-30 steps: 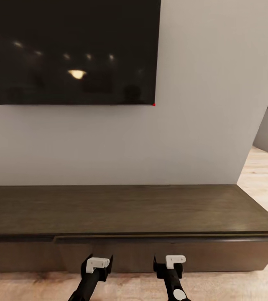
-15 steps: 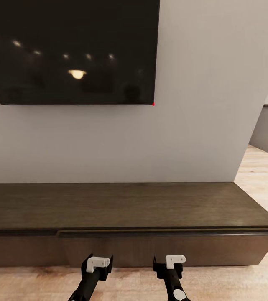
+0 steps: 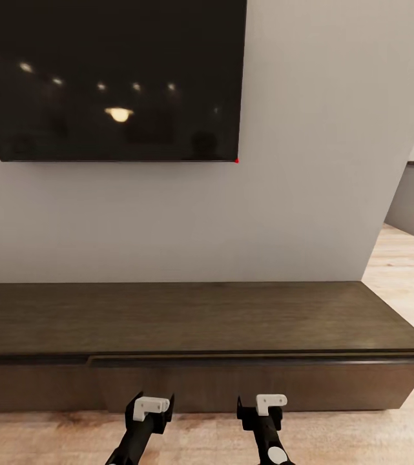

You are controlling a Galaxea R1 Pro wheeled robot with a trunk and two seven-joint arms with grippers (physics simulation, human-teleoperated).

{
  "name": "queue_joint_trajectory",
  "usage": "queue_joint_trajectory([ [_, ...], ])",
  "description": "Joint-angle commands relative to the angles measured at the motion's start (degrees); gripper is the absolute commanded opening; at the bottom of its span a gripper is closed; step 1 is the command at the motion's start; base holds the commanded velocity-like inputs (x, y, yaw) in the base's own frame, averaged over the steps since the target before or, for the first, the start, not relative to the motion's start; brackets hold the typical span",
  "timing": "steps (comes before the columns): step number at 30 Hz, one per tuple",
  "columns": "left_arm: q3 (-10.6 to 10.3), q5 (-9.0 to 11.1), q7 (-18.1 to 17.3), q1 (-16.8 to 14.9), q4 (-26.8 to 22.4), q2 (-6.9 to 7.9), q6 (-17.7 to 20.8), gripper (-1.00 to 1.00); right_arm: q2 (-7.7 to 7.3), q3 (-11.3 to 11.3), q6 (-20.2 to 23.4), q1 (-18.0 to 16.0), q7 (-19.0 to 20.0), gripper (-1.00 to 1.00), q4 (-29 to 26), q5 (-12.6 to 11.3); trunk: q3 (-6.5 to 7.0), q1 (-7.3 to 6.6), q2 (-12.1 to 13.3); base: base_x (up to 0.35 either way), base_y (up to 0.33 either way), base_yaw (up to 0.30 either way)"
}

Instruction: Place each of the two pumpkins and all three candles from the living room inside a cabinet in the living room (use any cabinet), then make sure every cabinet is closed, and position the cauldron so it is next to a table in the living room.

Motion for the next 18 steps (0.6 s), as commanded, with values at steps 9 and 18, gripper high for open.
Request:
queue_joint_trajectory([
  [9, -0.2, 0.6, 0.2, 0.0, 0.1, 0.07, 1.5, 1.00, 0.00, 0.5, -0.2, -0.1, -0.3, 1.00, 0.2, -0.5, 1.72, -0.22, 0.1, 0.000, 0.000, 0.000],
  [18, -0.1, 1.1, 0.3, 0.0, -0.2, 0.11, 8.0, 1.00, 0.08, 0.6, 0.4, 0.0, -0.5, 1.00, 0.5, -0.6, 3.27, -0.40, 0.2, 0.000, 0.000, 0.000],
])
